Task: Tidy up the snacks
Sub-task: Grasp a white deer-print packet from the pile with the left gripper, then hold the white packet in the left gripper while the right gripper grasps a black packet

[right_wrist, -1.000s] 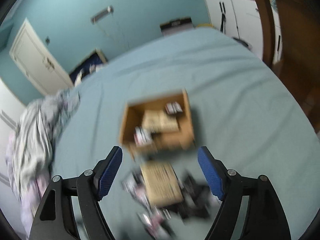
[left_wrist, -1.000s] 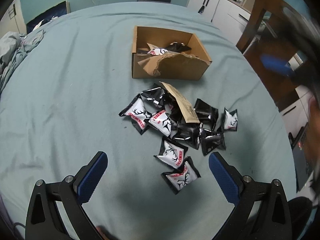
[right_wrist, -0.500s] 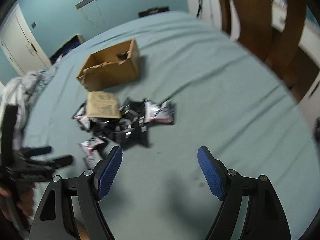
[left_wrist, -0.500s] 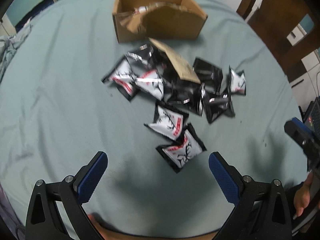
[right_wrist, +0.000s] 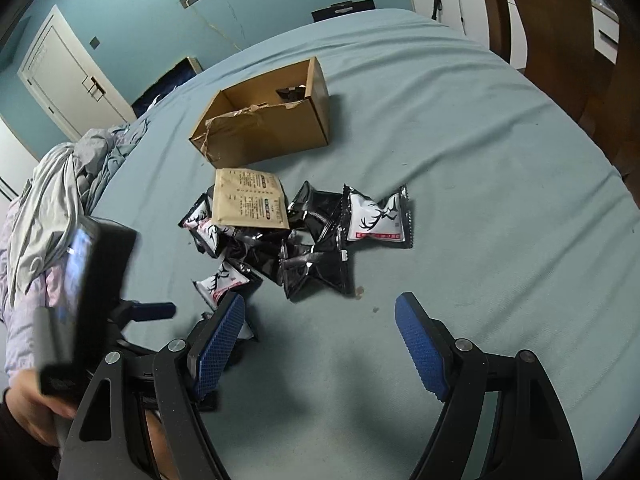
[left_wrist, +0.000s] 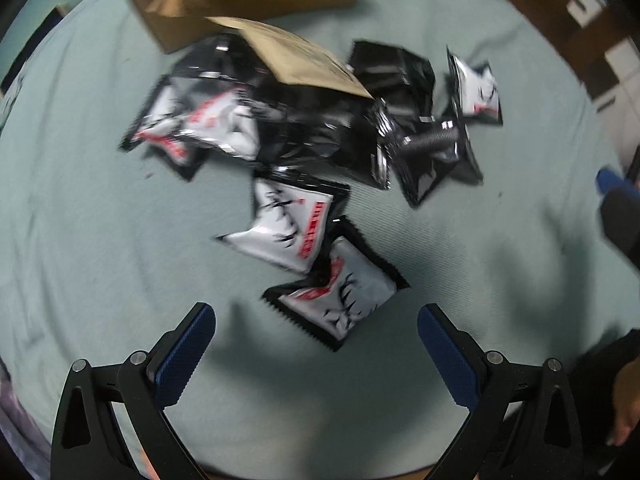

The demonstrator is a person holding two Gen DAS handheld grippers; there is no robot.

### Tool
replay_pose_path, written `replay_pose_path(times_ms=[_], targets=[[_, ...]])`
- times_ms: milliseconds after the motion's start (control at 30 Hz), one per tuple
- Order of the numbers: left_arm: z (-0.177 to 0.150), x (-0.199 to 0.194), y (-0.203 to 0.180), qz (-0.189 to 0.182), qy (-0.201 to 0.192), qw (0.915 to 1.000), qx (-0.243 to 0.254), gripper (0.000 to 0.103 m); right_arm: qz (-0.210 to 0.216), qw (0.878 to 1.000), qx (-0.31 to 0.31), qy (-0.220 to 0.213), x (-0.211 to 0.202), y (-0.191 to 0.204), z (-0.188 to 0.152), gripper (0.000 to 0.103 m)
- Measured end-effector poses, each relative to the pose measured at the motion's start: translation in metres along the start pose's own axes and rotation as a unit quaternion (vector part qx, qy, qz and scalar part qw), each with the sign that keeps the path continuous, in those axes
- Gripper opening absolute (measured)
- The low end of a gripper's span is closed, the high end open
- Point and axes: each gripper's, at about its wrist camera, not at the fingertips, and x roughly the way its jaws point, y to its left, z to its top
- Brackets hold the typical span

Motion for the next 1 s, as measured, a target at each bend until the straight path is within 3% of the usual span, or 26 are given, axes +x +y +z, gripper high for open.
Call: replay_pose_path(times_ms=[233, 333, 400, 467, 600, 733, 867, 1000], targets=[[0.009, 0.018, -0.032, 0.03, 0.007, 0.9984, 0.048, 0.102, 0.001, 1.0, 0.025, 0.001, 0.005, -0.01, 0.006, 0.077], [0.006, 0.026, -0.043, 0.05, 0.008, 0.9957, 0.077, 0.094, -0.004, 1.0, 0.031, 0.0, 0.009, -0.014, 0.009, 0.077], [0.003, 0.022, -0.054, 0.057, -0.011, 0.9926, 0.107, 0.082, -0.007, 0.999, 0.034, -0.002, 0.01, -0.017, 0.011, 0.077], [0.001, 0.016, -0.063, 0.058, -0.022, 0.9901, 0.126, 0.05, -0.009, 0.999, 0.039, -0.008, 0.009, -0.02, 0.011, 0.077], [-0.002, 0.007, -0.076, 0.048, -0.031, 0.9888, 0.138, 0.046, -0.014, 0.998, 0.057, -0.016, 0.005, -0.028, 0.012, 0.077], [-0.004, -0.017, -0.064, 0.033, -0.053, 0.9917, 0.113, 0.045, -0.003, 0.996, 0.085, -0.016, 0.0, -0.036, 0.011, 0.077], [-0.004, -0.057, -0.045, 0.016, -0.107, 0.9928, 0.051, 0.045, -0.002, 0.995, 0.098, -0.017, -0.003, -0.042, 0.011, 0.077], [-0.009, -0.089, -0.027, 0.059, -0.163, 0.9849, 0.0, 0.045, 0.01, 0.996, 0.093, -0.009, 0.0, -0.04, 0.011, 0.077]])
